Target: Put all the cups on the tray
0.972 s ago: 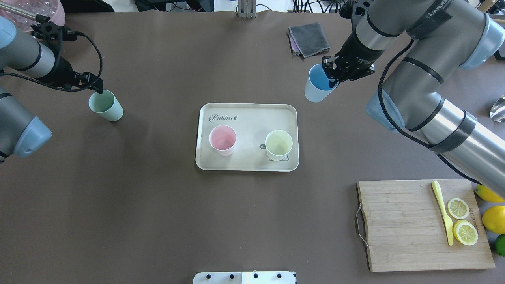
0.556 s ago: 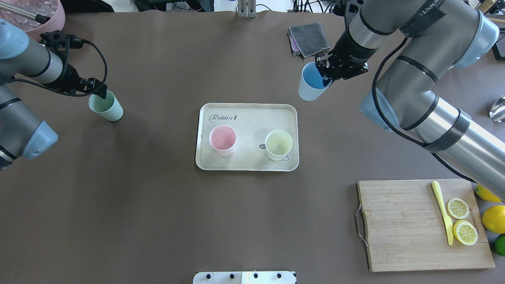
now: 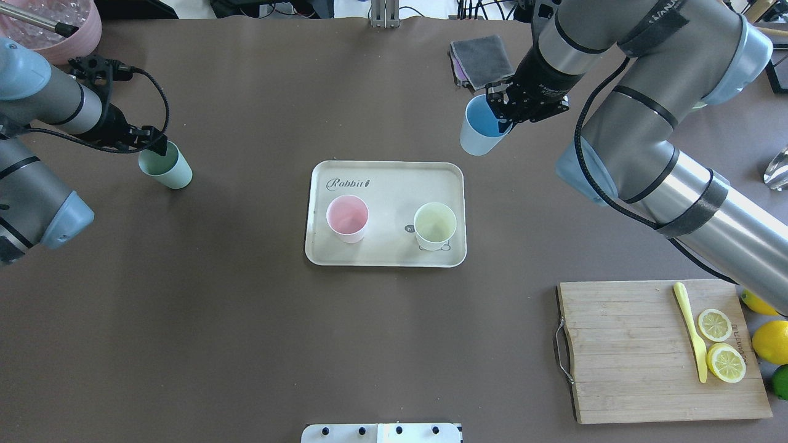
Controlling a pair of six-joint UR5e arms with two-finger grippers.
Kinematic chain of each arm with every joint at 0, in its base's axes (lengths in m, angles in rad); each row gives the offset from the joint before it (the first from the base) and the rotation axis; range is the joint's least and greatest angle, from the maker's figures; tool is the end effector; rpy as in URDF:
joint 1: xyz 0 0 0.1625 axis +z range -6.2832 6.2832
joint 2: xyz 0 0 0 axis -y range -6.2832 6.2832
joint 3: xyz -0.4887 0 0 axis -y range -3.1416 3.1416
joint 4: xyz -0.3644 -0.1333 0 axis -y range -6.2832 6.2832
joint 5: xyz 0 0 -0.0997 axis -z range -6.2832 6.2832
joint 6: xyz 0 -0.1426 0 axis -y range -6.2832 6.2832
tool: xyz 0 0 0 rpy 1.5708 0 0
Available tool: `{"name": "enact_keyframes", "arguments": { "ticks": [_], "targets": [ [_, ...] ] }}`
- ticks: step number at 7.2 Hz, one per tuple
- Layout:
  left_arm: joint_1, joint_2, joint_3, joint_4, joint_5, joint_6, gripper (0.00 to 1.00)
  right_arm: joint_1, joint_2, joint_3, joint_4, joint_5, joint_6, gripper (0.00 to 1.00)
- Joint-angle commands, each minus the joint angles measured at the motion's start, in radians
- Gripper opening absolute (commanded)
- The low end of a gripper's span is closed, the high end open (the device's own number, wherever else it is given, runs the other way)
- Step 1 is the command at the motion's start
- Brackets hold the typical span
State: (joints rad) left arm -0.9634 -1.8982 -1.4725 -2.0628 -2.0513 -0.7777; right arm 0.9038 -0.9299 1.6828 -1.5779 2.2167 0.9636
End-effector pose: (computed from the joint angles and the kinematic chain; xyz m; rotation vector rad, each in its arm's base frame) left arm 0.3273 -0.5890 0.5716 0.2505 0.8038 0.0131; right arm -0.4011 -0.5861 0.3211 0.0451 -0.9429 0.0335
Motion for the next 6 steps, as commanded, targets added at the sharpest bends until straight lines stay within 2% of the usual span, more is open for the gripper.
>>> {"name": "enact_keyframes", "arguments": {
  "ticks": [1, 3, 5, 6],
  "targets": [
    [0.002, 0.001, -0.018, 0.001, -0.006, 0.0, 0.0, -0.005, 0.017, -0.003, -0.001, -0.006, 0.012, 0.0],
    [0.003, 0.005, -0.048, 0.012, -0.007, -0.001, 0.0, -0.011, 0.029, -0.005, -0.001, -0.011, 0.027, 0.0],
    [-0.02, -0.008, -0.051, 0.03, -0.122, 0.002, 0.0, -0.013, 0.055, -0.012, -0.005, -0.011, 0.046, 0.0],
    [-0.047, -0.081, -0.055, 0.115, -0.131, 0.002, 0.0, -0.023, 0.077, -0.038, -0.004, -0.012, 0.062, 0.0]
  ]
}}
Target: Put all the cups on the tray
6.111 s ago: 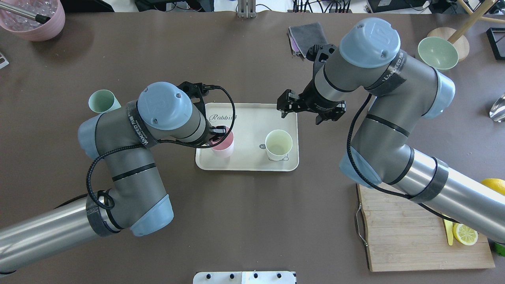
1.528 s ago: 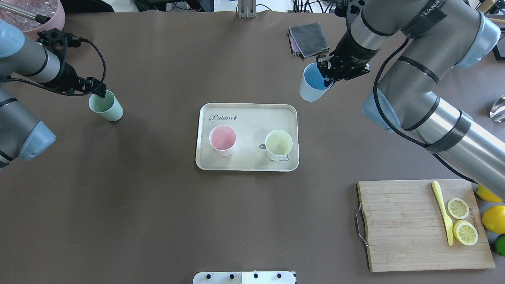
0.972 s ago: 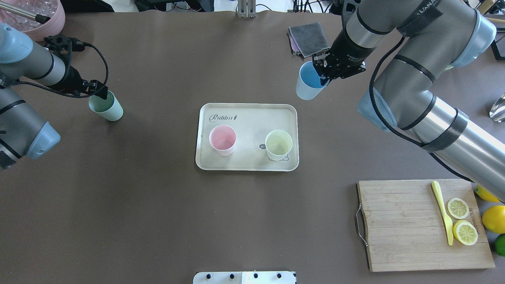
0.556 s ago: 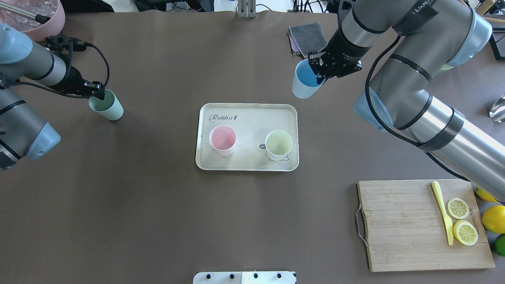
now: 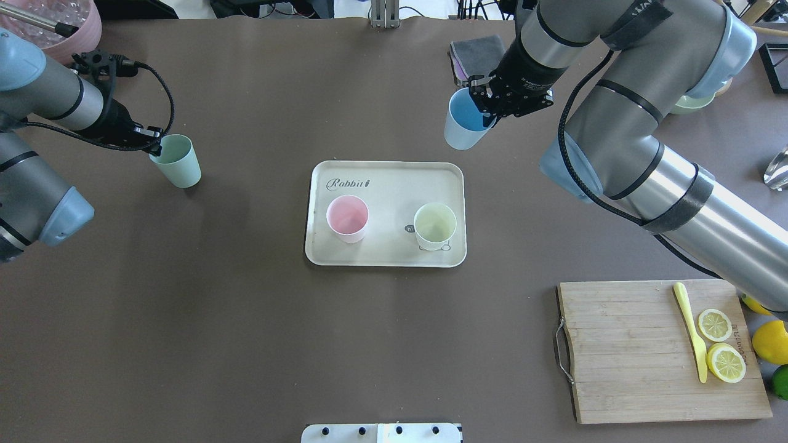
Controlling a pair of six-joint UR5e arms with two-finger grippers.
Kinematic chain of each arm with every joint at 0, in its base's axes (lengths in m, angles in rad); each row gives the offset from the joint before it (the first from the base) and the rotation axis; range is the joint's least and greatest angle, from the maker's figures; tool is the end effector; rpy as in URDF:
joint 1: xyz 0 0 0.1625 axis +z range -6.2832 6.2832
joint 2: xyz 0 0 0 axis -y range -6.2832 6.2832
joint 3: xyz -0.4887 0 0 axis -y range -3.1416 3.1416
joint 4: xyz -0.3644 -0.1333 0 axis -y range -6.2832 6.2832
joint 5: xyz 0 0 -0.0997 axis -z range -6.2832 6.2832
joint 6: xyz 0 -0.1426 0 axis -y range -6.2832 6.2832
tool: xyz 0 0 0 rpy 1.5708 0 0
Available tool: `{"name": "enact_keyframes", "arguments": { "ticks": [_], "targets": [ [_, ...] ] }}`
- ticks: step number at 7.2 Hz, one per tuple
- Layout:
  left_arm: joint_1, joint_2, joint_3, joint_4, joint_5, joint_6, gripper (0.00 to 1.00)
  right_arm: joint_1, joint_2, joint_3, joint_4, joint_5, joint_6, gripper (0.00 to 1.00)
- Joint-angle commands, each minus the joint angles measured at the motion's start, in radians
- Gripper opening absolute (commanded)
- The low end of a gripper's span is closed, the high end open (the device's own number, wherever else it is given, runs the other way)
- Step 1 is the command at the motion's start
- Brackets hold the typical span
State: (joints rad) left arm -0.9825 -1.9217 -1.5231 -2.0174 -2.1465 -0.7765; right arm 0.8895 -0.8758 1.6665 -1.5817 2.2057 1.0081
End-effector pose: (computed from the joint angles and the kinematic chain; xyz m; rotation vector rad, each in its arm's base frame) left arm 0.3256 -0.5885 0.5322 0.2193 0.8831 0.0407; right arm -0.4162 -0.5906 0.2904 0.0496 -0.9601 0.0538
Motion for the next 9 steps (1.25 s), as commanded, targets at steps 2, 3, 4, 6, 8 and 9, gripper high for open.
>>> {"name": "enact_keyframes", "arguments": {
  "ticks": [2, 3, 4, 6, 8, 9],
  "targets": [
    [-0.027, -0.192, -0.063, 0.268, -0.035, -0.018, 0.0, -0.047, 0.052, -0.083, 0.009, -0.043, 0.024, 0.0],
    [-0.024, -0.232, -0.075, 0.282, -0.033, -0.08, 0.0, -0.076, 0.073, -0.131, 0.012, -0.079, 0.03, 0.0],
    [-0.009, -0.272, -0.075, 0.282, -0.029, -0.152, 0.0, -0.11, 0.071, -0.154, 0.055, -0.11, 0.03, 0.0],
    [0.053, -0.325, -0.077, 0.282, -0.006, -0.277, 0.0, -0.185, 0.058, -0.224, 0.188, -0.156, 0.104, 0.0],
    [0.144, -0.359, -0.075, 0.282, 0.092, -0.364, 0.0, -0.207, 0.058, -0.243, 0.192, -0.181, 0.106, 0.0],
    [0.187, -0.37, -0.075, 0.282, 0.137, -0.401, 0.0, -0.21, 0.048, -0.245, 0.192, -0.181, 0.106, 0.0]
  ]
}}
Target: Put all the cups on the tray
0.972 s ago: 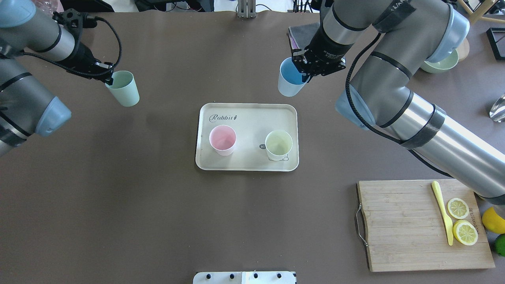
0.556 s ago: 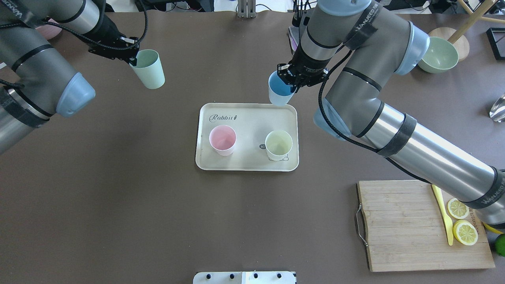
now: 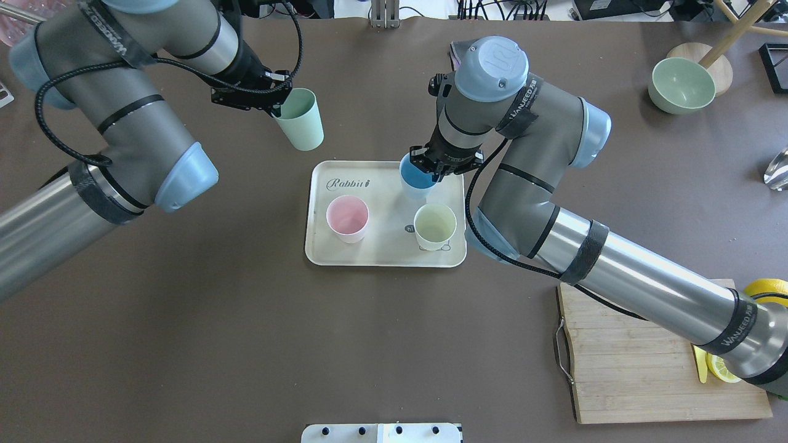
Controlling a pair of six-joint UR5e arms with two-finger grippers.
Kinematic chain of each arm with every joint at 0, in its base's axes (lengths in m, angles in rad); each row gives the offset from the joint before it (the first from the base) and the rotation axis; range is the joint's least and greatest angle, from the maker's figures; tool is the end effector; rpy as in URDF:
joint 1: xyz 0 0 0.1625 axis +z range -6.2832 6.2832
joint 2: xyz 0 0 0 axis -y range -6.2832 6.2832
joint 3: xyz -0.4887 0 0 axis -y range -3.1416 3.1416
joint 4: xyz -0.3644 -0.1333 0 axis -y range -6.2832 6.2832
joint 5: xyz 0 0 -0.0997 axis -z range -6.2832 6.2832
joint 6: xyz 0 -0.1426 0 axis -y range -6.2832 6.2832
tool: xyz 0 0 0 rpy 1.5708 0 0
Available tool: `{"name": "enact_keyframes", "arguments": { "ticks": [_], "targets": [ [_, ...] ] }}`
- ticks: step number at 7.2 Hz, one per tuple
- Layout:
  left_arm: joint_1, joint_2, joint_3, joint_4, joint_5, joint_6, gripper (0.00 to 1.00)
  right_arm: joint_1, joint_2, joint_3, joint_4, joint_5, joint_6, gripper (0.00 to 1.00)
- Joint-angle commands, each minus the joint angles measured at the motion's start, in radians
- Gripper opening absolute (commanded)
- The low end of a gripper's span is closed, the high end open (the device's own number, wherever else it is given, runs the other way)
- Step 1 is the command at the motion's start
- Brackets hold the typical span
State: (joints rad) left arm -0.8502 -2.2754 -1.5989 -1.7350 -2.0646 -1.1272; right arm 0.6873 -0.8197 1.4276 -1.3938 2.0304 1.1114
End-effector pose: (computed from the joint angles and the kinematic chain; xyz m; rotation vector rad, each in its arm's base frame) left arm 0.4440 -0.6052 0.2915 0.1620 0.9768 -0.1515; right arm -0.5689 -0.5576 0.3315 0.0521 -0.8825 0.0325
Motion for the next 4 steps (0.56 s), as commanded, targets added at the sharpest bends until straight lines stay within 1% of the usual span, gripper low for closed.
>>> {"name": "enact_keyframes", "arguments": {
  "ticks": [1, 2, 3, 4],
  "targets": [
    [0.095, -0.032, 0.004, 0.0, 0.09, -0.077, 0.0, -0.006, -0.016, -0.006, 0.004, -0.006, 0.001, 0.0],
    [0.123, -0.033, 0.008, 0.0, 0.124, -0.08, 0.0, 0.003, -0.018, -0.006, 0.004, -0.006, -0.002, 0.0],
    [0.149, -0.033, 0.013, -0.001, 0.157, -0.091, 0.0, 0.012, -0.015, -0.006, 0.004, -0.006, 0.005, 0.99],
    [0.158, -0.036, 0.026, -0.008, 0.162, -0.106, 0.0, 0.023, -0.009, 0.0, 0.004, -0.006, 0.019, 1.0]
  ]
}}
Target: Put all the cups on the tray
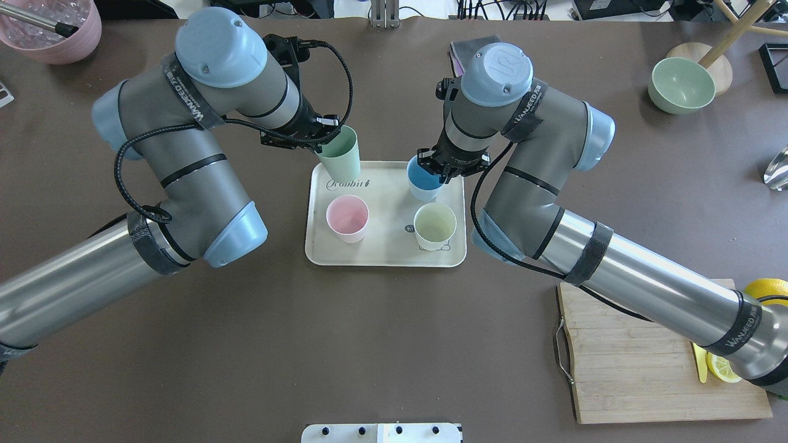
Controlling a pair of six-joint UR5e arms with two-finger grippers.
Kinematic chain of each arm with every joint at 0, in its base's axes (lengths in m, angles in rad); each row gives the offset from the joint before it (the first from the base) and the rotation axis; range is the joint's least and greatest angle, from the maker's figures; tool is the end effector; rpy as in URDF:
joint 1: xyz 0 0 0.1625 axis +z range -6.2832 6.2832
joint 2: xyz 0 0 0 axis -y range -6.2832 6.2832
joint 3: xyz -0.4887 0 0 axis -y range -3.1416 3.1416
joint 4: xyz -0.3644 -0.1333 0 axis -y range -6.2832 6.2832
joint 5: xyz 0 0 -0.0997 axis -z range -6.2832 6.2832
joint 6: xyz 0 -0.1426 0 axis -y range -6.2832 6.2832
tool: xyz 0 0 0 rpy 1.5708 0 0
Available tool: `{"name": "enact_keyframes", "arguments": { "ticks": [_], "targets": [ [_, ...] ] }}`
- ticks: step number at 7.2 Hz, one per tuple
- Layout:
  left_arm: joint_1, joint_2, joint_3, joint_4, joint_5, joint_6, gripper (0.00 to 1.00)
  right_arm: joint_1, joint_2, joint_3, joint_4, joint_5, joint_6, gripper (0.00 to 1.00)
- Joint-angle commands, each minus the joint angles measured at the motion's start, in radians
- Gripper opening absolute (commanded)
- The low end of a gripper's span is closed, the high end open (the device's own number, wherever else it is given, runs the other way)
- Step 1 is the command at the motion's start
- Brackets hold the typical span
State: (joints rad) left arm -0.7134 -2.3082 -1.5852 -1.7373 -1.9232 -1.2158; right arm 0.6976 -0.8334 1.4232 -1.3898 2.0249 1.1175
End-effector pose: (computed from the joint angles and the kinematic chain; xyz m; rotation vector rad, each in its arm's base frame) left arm 0.5209 -0.5620 0.2774 0.1810 0.9486 -0.1684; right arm -0.5617 -0.5631 0.3440 0.0502 -0.8689 0.0537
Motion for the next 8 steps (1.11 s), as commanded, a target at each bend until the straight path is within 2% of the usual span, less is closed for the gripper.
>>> {"name": "enact_keyframes", "arguments": {
  "ticks": [1, 4, 8],
  "targets": [
    [0.04, -0.008, 0.027, -0.008, 0.051, -0.021, 0.0, 0.045, 0.014, 0.013, -0.008, 0.02, 0.012, 1.0],
    [0.068, -0.026, 0.095, -0.052, 0.122, -0.033, 0.0, 0.134, 0.02, 0.042, -0.017, 0.138, 0.005, 1.0],
    [0.068, -0.025, 0.133, -0.096, 0.124, -0.027, 0.0, 0.168, 0.013, 0.046, -0.041, 0.155, -0.008, 1.0]
  ]
}}
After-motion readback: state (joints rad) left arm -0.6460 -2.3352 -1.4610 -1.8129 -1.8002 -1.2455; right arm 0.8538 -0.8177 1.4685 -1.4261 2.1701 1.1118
